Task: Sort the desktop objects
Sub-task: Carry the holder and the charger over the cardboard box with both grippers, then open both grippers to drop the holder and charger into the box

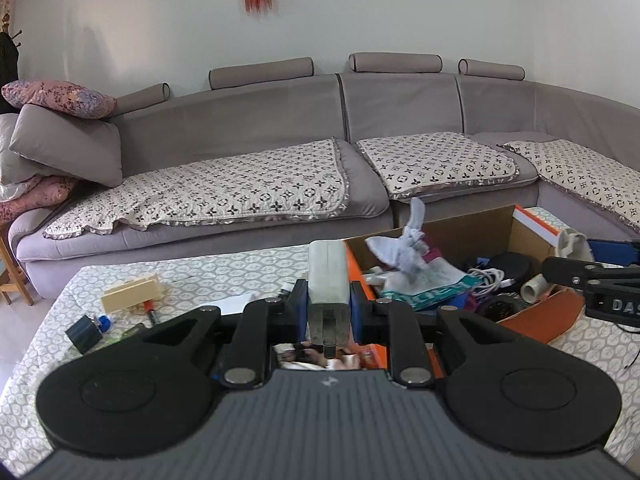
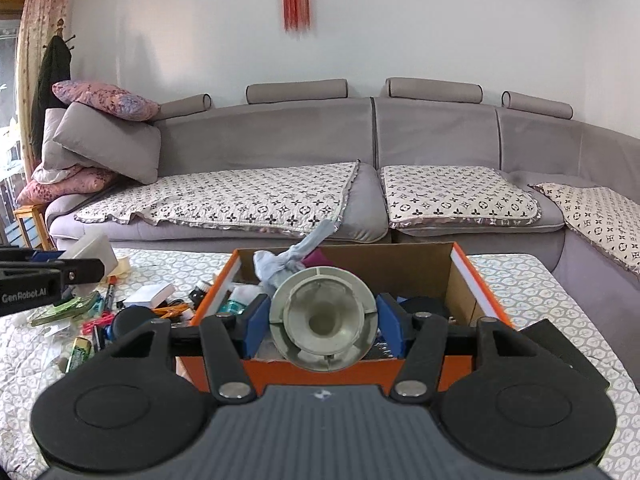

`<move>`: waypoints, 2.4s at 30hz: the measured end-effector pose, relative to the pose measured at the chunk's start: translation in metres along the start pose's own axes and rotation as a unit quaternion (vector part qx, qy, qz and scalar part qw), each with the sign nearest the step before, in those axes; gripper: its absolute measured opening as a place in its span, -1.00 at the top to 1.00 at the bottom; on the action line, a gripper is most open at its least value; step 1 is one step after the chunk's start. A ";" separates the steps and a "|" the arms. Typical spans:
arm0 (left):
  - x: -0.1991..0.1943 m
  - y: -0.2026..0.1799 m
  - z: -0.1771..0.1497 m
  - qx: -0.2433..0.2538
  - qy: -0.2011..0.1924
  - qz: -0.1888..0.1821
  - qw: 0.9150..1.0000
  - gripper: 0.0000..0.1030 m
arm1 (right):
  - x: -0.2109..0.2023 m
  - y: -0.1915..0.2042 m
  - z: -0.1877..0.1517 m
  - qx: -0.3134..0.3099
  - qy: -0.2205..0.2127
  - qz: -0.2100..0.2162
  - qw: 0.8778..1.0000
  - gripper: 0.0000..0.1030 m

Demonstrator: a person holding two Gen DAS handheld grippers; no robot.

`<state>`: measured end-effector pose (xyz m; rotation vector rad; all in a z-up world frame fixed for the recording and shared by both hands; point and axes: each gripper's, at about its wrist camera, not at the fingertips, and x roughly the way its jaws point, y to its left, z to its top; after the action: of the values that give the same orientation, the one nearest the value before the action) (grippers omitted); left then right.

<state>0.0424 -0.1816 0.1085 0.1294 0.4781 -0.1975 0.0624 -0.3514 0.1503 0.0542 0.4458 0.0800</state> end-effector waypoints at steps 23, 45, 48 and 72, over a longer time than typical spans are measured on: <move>0.037 -0.035 0.012 -0.015 0.024 0.002 1.000 0.58 | 0.038 -0.037 0.013 0.008 0.020 -0.023 1.000 -0.08; 0.082 -0.049 0.019 -0.024 0.079 0.020 0.996 0.58 | 0.098 -0.062 0.019 0.022 0.072 -0.045 0.996 -0.08; 0.086 -0.049 0.019 -0.026 0.087 0.020 0.996 0.58 | 0.102 -0.063 0.018 0.022 0.078 -0.049 0.996 -0.08; 0.105 -0.048 0.018 -0.014 0.111 0.014 0.994 0.58 | 0.118 -0.062 0.021 0.026 0.098 -0.060 0.993 -0.08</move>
<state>0.1310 -0.2483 0.0714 0.1303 0.7009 -0.1496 0.1816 -0.4032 0.1146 0.0709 0.6456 -0.0455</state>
